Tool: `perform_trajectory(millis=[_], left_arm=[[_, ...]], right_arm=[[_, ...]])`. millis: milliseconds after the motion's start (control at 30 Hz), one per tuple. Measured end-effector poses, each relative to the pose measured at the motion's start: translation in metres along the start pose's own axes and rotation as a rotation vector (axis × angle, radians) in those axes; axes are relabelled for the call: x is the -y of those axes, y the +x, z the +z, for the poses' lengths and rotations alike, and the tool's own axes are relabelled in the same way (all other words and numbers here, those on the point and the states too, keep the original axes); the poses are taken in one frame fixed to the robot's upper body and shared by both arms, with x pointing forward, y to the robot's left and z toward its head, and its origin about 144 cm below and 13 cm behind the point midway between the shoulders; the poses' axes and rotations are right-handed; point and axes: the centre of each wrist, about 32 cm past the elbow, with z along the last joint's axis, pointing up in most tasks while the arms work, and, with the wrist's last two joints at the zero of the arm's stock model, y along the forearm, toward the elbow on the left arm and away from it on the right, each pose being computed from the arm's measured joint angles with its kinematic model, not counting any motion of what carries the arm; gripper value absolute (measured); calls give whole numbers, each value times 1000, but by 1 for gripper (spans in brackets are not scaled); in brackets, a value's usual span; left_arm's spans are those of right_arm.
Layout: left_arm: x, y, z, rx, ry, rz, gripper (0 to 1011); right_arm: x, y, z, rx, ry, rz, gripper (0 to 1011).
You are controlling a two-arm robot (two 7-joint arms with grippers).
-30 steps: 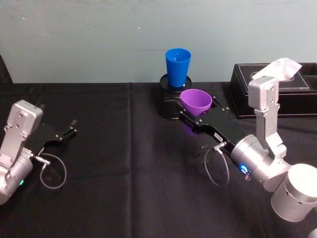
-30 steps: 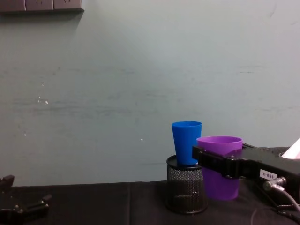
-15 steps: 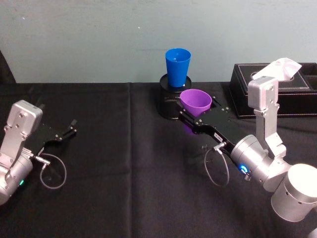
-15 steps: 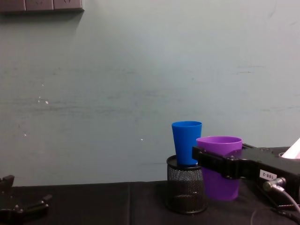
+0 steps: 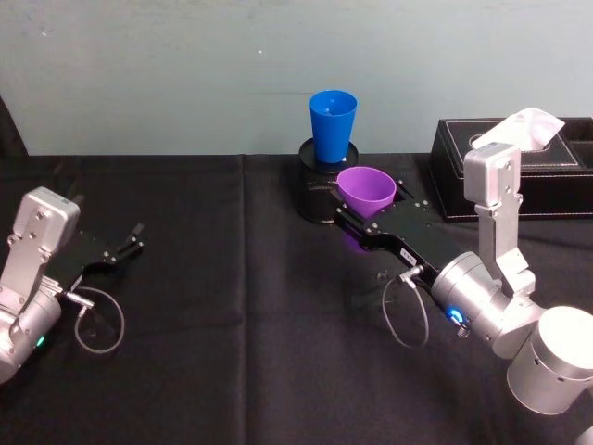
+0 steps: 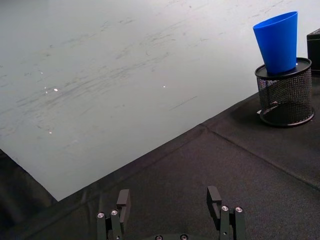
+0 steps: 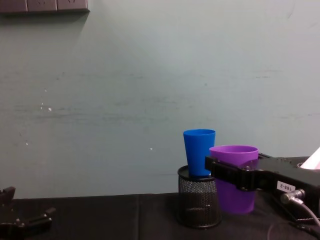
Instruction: Pick up one cup with a gripper and tap it against the other cup.
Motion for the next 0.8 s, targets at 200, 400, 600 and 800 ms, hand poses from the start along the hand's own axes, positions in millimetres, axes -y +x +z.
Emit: perform_trajectory(millis=[200,400,600,800], left_arm=[[0,0,0,0,0,0,1000],[0,0,0,0,0,0,1000],[0,0,0,0,0,0,1000],[0,0,0,0,0,0,1000]], right_arm=[[0,0,0,0,0,0,739],[0,0,0,0,0,0,739],[0,0,0,0,0,0,739],[0,0,0,0,0,0,739]])
